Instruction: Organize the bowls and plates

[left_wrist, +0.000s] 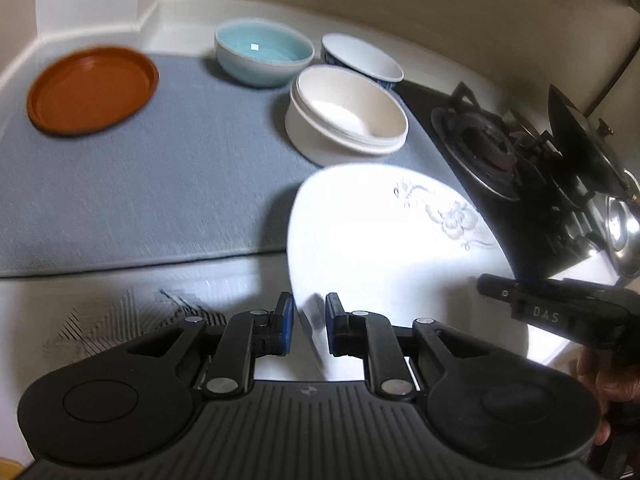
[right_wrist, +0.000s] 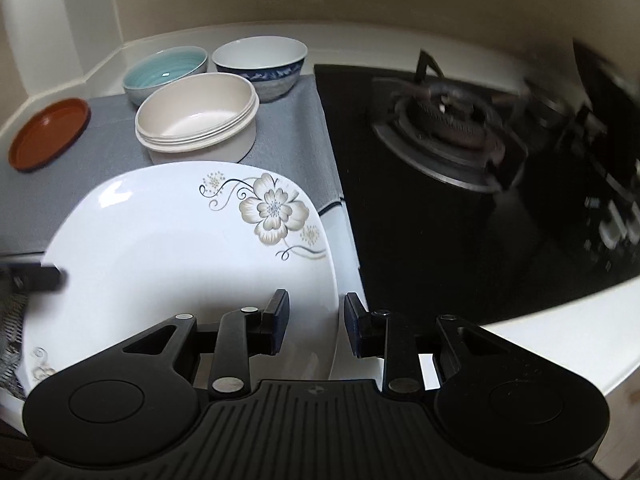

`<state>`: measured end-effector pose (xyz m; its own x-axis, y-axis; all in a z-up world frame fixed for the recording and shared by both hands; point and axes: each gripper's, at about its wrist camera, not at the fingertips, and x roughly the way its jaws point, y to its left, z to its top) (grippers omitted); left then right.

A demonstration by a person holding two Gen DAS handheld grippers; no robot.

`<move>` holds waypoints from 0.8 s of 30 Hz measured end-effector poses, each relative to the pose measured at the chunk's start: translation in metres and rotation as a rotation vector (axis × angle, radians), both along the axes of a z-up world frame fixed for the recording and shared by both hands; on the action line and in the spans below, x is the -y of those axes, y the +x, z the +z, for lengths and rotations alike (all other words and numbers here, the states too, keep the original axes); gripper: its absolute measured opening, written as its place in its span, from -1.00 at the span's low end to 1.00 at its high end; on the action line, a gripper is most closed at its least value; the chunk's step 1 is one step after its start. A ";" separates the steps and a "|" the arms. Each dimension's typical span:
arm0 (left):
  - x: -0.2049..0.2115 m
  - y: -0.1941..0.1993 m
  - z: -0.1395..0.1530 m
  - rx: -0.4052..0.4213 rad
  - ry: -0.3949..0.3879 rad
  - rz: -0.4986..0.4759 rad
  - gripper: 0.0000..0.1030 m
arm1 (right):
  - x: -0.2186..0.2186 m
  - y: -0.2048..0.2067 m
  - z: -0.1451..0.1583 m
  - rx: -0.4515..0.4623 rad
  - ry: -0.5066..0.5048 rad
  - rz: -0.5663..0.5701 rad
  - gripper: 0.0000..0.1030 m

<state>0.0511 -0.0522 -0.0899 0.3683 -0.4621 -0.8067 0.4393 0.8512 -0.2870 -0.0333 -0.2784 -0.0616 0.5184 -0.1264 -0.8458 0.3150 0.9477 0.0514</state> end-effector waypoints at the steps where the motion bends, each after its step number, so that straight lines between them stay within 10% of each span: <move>1: 0.000 0.000 -0.001 -0.007 -0.007 0.002 -0.66 | 0.001 0.000 -0.001 -0.004 0.024 -0.002 -0.31; 24: -0.029 0.008 0.008 0.023 0.023 0.066 -0.64 | -0.019 0.023 0.002 -0.018 0.085 0.048 -0.37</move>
